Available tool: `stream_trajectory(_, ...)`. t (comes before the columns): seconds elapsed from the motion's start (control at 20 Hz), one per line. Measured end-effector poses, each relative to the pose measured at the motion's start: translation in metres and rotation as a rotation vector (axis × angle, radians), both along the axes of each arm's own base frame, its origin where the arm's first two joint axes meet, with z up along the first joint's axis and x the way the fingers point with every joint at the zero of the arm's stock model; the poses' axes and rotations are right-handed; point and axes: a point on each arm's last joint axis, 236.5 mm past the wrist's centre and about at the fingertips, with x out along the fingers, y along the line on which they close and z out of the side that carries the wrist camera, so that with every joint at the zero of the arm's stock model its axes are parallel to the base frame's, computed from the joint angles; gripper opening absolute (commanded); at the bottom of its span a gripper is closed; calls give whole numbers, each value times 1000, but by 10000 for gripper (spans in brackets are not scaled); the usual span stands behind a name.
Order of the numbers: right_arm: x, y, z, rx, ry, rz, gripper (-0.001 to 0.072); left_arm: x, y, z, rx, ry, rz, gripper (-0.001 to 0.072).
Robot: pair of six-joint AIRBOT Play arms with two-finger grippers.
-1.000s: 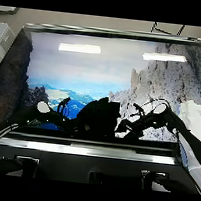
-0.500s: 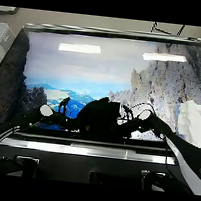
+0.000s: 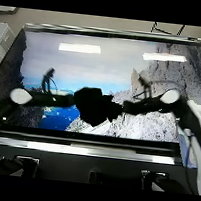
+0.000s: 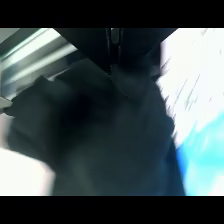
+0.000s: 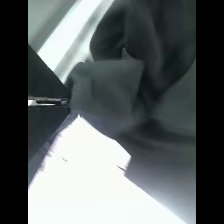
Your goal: Fold the clothes and pants, and hang the long-sleeved shirts on hangers.
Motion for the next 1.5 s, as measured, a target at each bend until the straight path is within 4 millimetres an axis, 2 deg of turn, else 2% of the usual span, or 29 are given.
stream_trajectory(0.1, 31, -35, 76, -55, -220, -66, 30, 20, 8, 93, -42, -240, 18, 20)
stream_trajectory(0.2, 45, -69, 161, -103, -455, -153, 30, 21, 19, 192, -81, -484, 36, 20)
stream_trajectory(0.3, 37, -92, 241, -138, -671, -226, 31, 5, 30, 281, -118, -696, 55, 20)
stream_trajectory(0.4, 16, -109, 310, -166, -868, -296, 31, -21, 42, 351, -150, -868, 76, 20)
stream_trajectory(0.5, -8, -125, 351, -202, -988, -362, 31, -45, 55, 399, -145, -1005, 101, 20)
stream_trajectory(0.55, -18, -134, 363, -231, -1020, -395, 31, -54, 62, 413, -125, -1055, 115, 20)
stream_trajectory(0.6, -27, -146, 371, -273, -1045, -433, 31, -60, 69, 422, -101, -1086, 135, 20)
stream_trajectory(0.7, -39, -165, 373, -350, -1044, -483, 32, -62, 85, 427, -38, -1104, 186, 20)
stream_trajectory(0.8, -43, -178, 360, -408, -991, -503, 32, -51, 101, 410, 68, -1060, 231, 20)
stream_trajectory(0.9, -38, -187, 325, -463, -859, -490, 32, -28, 119, 374, 215, -967, 269, 20)
stream_trajectory(1.0, -28, -191, 264, -509, -652, -445, 32, 2, 136, 316, 371, -827, 289, 21)
stream_trajectory(1.15, -13, -196, 149, -556, -344, -374, 32, 52, 149, 206, 537, -605, 277, 21)
stream_trajectory(1.3, 0, -198, 42, -565, -125, -365, 33, 100, 151, 100, 562, -403, 305, 23)
stream_trajectory(1.35, 2, -198, 10, -562, -61, -376, 33, 111, 149, 66, 547, -323, 320, 51)
stream_trajectory(1.4, 3, -197, -15, -552, -9, -385, 33, 118, 146, 34, 523, -242, 335, 156)
stream_trajectory(1.45, 4, -193, -37, -534, 37, -394, 33, 124, 141, 2, 486, -155, 350, 378)
stream_trajectory(1.5, 4, -189, -54, -516, 80, -400, 32, 124, 134, -29, 444, -58, 361, 667)
